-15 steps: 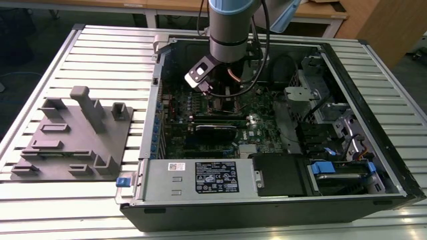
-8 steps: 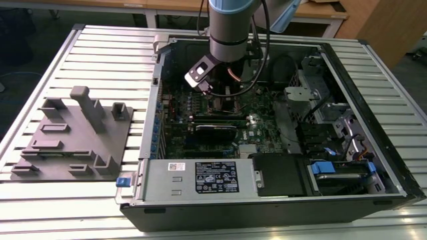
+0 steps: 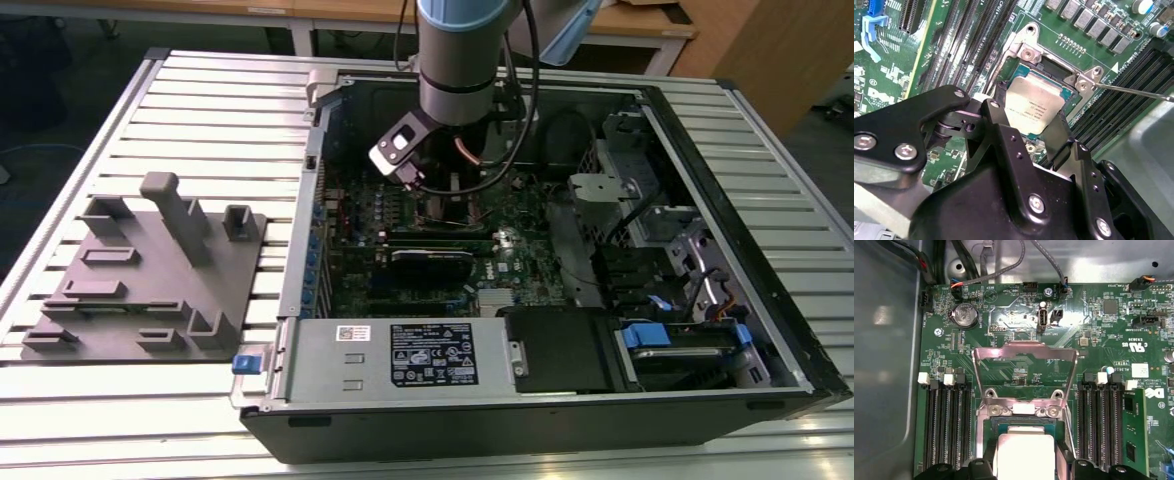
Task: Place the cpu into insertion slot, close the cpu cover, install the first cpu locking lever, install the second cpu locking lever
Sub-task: 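Place the cpu into insertion slot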
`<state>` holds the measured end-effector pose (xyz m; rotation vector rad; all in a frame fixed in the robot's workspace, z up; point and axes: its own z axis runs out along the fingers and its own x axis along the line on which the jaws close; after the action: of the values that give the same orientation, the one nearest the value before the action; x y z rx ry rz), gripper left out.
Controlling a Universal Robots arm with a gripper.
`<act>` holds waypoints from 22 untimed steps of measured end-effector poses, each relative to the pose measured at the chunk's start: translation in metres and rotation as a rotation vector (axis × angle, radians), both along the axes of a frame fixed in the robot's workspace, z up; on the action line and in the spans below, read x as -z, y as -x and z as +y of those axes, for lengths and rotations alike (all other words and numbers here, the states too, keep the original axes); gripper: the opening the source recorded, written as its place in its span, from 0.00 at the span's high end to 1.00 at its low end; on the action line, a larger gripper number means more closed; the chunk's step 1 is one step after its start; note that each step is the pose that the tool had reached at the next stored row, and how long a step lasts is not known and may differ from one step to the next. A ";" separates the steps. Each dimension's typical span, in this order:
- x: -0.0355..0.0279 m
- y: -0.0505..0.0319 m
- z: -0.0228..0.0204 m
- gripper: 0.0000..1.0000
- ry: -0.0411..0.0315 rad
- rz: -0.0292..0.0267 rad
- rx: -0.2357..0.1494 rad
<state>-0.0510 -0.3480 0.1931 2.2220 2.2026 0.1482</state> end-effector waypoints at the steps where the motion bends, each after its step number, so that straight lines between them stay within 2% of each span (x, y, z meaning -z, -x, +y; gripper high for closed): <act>1: 0.0002 0.0000 0.0002 0.46 -0.0099 -0.0001 0.000; 2: 0.0002 0.0000 0.0001 0.46 -0.0157 -0.0002 0.000; 4: 0.0002 0.0000 0.0001 0.46 -0.0203 -0.0002 0.001; 12: 0.0002 0.0000 -0.0023 0.46 -0.0207 -0.0004 0.002; 22: 0.0015 0.0000 -0.0025 0.46 -0.0204 -0.0002 0.003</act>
<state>-0.0510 -0.3505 0.1916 2.2350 2.2079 0.1716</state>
